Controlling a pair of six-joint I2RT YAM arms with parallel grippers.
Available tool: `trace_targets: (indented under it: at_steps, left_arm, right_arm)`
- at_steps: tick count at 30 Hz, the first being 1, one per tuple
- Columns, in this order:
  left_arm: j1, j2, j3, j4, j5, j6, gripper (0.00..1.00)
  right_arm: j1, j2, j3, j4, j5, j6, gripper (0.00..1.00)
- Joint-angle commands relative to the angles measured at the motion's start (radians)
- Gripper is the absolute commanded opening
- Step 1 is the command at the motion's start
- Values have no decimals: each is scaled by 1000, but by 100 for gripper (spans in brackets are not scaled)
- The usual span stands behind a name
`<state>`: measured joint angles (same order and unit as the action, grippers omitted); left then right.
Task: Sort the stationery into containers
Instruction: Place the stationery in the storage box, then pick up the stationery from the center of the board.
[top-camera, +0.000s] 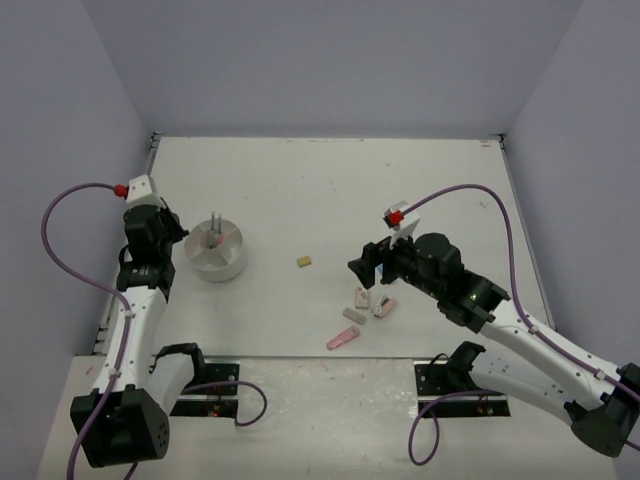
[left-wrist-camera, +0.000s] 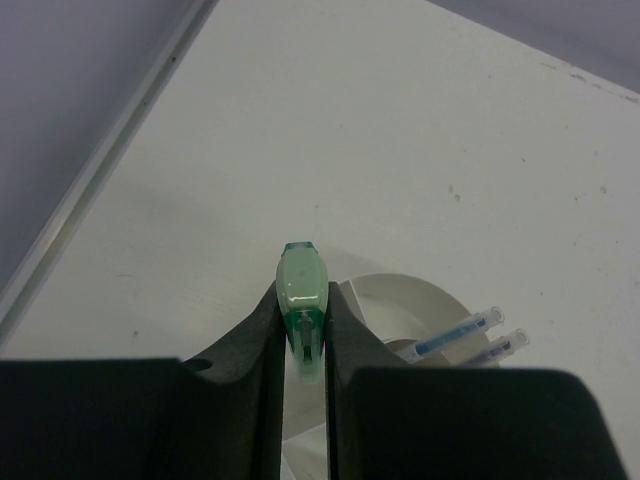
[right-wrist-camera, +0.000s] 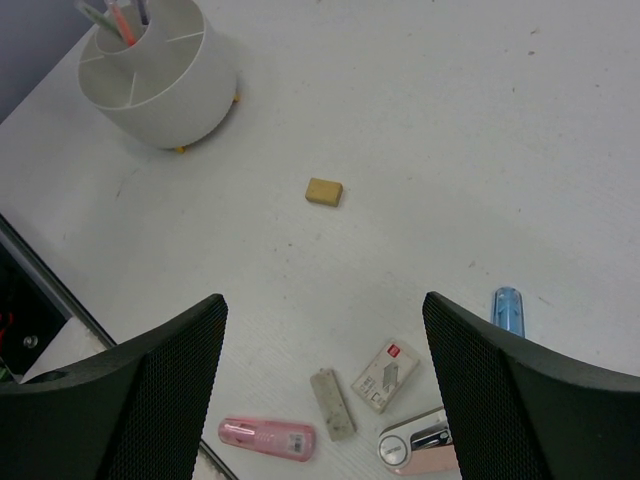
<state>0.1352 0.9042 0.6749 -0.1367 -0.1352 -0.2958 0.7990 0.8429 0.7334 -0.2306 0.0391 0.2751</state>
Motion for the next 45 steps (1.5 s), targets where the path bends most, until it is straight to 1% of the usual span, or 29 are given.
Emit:
trace_targets:
  at_steps: [1, 6, 9, 16, 20, 21, 25, 27, 28, 29, 31, 34, 36, 37, 39, 41, 43, 44, 45]
  left_arm:
    - [4, 18, -31, 57, 90, -29, 11]
    - [6, 43, -72, 74, 37, -89, 10]
    - [6, 37, -98, 118, 51, -109, 18]
    - [6, 65, -102, 120, 44, -121, 30]
    - [6, 64, -91, 97, 36, -128, 49]
    - [6, 53, -83, 87, 26, -134, 55]
    - [6, -24, -35, 24, 10, -157, 71]
    - [6, -64, 19, -47, -18, -192, 92]
    - [6, -80, 48, -84, -33, -209, 100]
    - [6, -90, 85, -132, -49, -228, 100]
    - [6, -109, 184, -277, -82, -269, 100]
    - [6, -123, 219, -365, -62, -287, 100]
    - [6, -139, 216, -403, -14, -240, 100]
    - [6, -143, 210, -412, -2, -224, 100]
    - [1, -179, 165, -416, 40, -191, 100]
    - [-23, -238, 117, -374, 75, -172, 100]
    - [-54, -310, 30, -314, 110, -153, 100]
    - [-63, -331, 16, -296, 115, -150, 100]
    - [-74, -355, 11, -295, 117, -149, 100]
  right_arm:
    - [-3, -10, 0, 31, -4, -17, 82]
    - [-1, -7, -2, 30, -21, -19, 82]
    - [-3, 1, 1, 31, -31, -22, 82]
    - [-1, 19, 9, 27, -36, -24, 82]
    - [-3, 38, 12, 27, -29, -25, 82]
    - [-3, 45, 14, 26, -25, -23, 82]
    - [-6, 101, 32, -8, 39, -3, 82]
    - [-33, 161, 54, -44, 33, 14, 82]
    - [-49, 192, 66, -62, 25, 23, 82]
    - [-71, 232, 79, -83, 13, 32, 82]
    - [-127, 351, 121, -150, 10, 48, 81]
    - [-169, 469, 163, -209, 56, 54, 82]
    - [-211, 548, 195, -258, 88, 52, 82]
    - [-228, 584, 208, -269, 110, 51, 82]
    - [-257, 675, 233, -307, 131, 40, 79]
    - [-275, 720, 247, -322, 151, 25, 78]
    - [-297, 778, 257, -320, 128, 12, 77]
    - [-303, 794, 261, -320, 89, 4, 76]
    - [-310, 828, 273, -320, 74, -4, 73]
